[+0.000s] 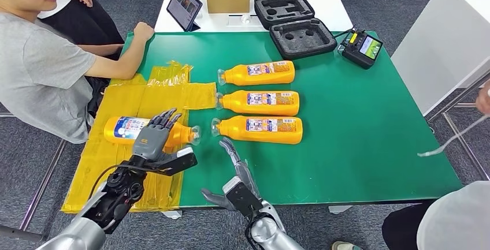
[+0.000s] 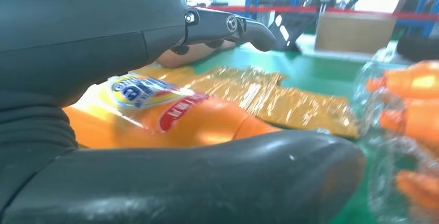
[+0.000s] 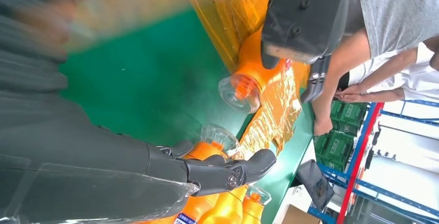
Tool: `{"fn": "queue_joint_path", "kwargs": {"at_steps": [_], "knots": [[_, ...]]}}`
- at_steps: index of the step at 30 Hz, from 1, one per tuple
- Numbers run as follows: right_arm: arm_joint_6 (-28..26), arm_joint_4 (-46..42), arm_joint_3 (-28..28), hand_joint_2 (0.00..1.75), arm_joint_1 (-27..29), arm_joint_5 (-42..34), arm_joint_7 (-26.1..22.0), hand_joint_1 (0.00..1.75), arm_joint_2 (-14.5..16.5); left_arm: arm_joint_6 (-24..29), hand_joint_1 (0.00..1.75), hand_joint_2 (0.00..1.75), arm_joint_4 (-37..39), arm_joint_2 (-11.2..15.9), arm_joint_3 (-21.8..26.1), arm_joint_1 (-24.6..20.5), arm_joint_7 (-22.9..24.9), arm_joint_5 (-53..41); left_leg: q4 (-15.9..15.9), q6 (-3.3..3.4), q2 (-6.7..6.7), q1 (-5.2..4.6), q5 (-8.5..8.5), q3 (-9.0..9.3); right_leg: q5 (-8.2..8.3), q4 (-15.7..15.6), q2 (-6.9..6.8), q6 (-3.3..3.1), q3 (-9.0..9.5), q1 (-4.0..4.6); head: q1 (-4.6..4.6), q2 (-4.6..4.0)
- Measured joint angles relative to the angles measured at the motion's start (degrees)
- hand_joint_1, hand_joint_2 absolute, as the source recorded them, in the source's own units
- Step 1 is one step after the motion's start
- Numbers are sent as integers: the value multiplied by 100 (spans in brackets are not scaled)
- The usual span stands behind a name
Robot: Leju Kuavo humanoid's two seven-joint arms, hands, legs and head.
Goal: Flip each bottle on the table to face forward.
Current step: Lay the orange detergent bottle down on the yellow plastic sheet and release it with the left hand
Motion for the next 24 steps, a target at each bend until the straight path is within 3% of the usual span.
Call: {"fn": "queue_joint_path", "kwargs": {"at_steps": [2,8,11,14,18,20,24], "knots": [[-7,-13,9,175,3,1,1,0,0,135,0,175,-251,9,-10,160,-53,57,0,0,0,0,0,-3,0,0,-1,-1,-3,1,1,0],[-166,-30,75,175,8,8,1,0,-24,312,0,175,-1249,11,-154,657,-45,125,0,0,0,1,0,-13,-1,0,-1,-1,-14,-2,2,0],[-707,-31,176,175,0,441,1,0,-72,402,0,175,-1647,-1,-236,798,-25,125,0,0,0,0,0,-15,0,0,-1,0,-14,-4,0,0],[-1356,-37,49,175,8,2258,4,0,-102,582,0,175,-2012,-46,-274,957,-95,177,0,1,0,-1,-1,-15,0,-1,-1,0,-14,-5,1,0],[-1477,-189,-959,175,91,5635,83,0,-15,947,0,175,-2536,-86,-274,1307,-333,527,1,1,-1,-1,-2,-16,0,-1,-2,1,-15,-4,-1,0],[-1486,-297,-1473,175,106,6210,121,0,3,1077,0,175,-2783,-91,-268,1508,-463,785,0,1,-2,-1,-2,-18,-1,-1,-5,0,-16,-4,0,0],[-1494,-550,-2248,175,105,6546,381,0,-46,1108,0,175,-3073,-137,-257,1757,-668,1189,1,1,-2,-2,-2,-18,0,-2,-4,1,-17,-6,1,0]]}}
